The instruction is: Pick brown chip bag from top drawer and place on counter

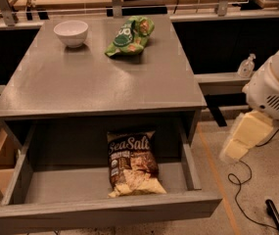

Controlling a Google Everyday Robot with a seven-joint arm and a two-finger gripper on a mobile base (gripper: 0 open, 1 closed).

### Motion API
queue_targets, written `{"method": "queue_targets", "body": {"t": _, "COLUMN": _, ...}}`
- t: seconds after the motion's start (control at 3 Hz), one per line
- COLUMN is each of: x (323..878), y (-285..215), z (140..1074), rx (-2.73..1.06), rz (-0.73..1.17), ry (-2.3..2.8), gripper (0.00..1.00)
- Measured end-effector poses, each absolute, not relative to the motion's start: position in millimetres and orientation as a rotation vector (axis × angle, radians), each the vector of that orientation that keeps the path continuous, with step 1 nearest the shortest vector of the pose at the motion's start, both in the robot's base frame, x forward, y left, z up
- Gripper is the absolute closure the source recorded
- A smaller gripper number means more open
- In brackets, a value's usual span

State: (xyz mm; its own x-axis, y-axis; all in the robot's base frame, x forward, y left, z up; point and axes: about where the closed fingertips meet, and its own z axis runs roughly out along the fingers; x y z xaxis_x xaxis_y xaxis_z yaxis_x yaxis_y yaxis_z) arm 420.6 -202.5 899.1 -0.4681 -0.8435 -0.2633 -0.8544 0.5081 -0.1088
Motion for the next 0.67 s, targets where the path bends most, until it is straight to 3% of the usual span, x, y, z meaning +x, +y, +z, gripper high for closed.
{"method": "queue_targets", "body": {"t": 0.67, "x": 409.1, "y": -195.1, "z": 841.8, "rx": -1.188, "rz": 0.102, "ry": 2.638, "gripper": 0.0}}
